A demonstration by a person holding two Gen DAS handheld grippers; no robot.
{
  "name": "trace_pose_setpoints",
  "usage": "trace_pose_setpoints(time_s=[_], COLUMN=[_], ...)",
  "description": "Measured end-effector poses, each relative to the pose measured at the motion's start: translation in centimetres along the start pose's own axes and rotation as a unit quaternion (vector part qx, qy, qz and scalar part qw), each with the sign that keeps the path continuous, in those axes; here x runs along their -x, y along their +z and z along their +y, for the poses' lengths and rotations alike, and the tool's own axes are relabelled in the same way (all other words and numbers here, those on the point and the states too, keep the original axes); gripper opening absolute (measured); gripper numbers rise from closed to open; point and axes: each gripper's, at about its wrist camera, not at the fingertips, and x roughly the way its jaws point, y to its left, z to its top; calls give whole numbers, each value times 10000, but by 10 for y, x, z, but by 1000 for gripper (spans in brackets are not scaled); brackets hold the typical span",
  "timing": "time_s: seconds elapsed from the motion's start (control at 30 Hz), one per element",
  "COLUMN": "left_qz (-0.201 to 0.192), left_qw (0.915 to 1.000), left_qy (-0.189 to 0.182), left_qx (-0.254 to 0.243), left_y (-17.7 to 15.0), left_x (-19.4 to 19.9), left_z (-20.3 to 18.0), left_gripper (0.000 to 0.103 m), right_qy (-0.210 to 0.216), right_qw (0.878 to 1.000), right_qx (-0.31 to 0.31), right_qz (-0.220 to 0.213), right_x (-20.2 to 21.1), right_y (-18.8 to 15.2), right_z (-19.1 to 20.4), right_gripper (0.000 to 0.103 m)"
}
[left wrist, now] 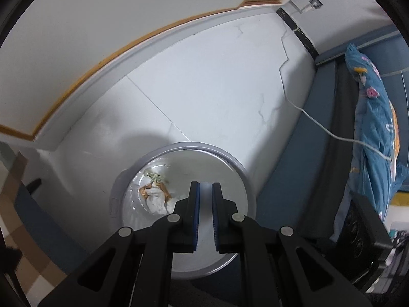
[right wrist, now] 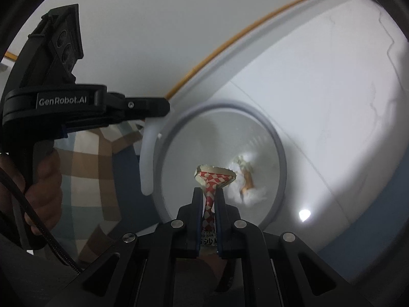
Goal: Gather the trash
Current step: 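Open both tools to drop the foam strip and wrapper into the bin, then move both open tools back over the checked table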
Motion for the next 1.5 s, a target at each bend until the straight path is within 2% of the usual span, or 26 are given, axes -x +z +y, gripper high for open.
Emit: trace_pose_setpoints(time_s=[0.1, 0.27, 0.33, 0.47, 0.53, 0.8, 0.9, 0.93, 1.1, 1.13, 1.2, 1.27, 1.33, 1.4, 1.5], left_qz=[65, 67, 176, 259, 349, 527, 490, 482, 440, 389, 336, 303, 217, 102, -32], left_qw=[10000, 9992, 9993, 9987, 9975, 9966, 9969, 9970, 9970, 9969, 9962, 9951, 9943, 9938, 9921], left_qy=[40, 329, 260, 400, 583, 635, 606, 610, 641, 690, 792, 914, 1022, 1103, 1233], left_qx=[53, 210, 220, 179, 173, 64, 42, 52, 7, -36, -122, -224, -209, -114, -213], left_y=[-2, -4, -5, -10, -10, -16, -18, -19, -21, -23, -24, -27, -29, -32, -38], left_x=[-4, -6, -11, -13, -14, -8, -3, -3, 3, 5, 9, 14, 21, 31, 44], left_z=[3, 11, 10, 11, 10, 11, 11, 11, 7, 5, 2, -2, -2, -1, -6], left_gripper=[7, 11, 11, 13, 15, 16, 30, 39, 41, 42, 51, 52, 52, 54, 59], right_qy=[30, 82, 81, 85, 83, 99, 73, 69, -2, -20, -91, -109, -157, -185, -189], right_qw=[9999, 9998, 9998, 9997, 9997, 9997, 9998, 9998, 9998, 9998, 9997, 9997, 9996, 9995, 9993], right_qx=[-69, -110, -79, -83, -97, -70, -56, -57, -132, -144, -182, -212, -217, -241, -260], right_qz=[86, 136, 173, 197, 202, 220, 203, 183, 139, 127, 107, 66, 1, -113, -180], right_x=[-10, -20, -23, -26, -25, -30, -29, -28, -26, -25, -22, -18, -13, -6, 1], right_y=[0, -1, -2, -3, -2, -1, -1, 0, 0, 0, 1, 1, 2, 4, 4], right_z=[-5, -4, -3, -3, -5, -5, -5, -5, -6, -7, -9, -10, -9, -9, -4], right_gripper=[8, 8, 8, 9, 10, 10, 11, 11, 11, 12, 15, 19, 30, 35, 38])
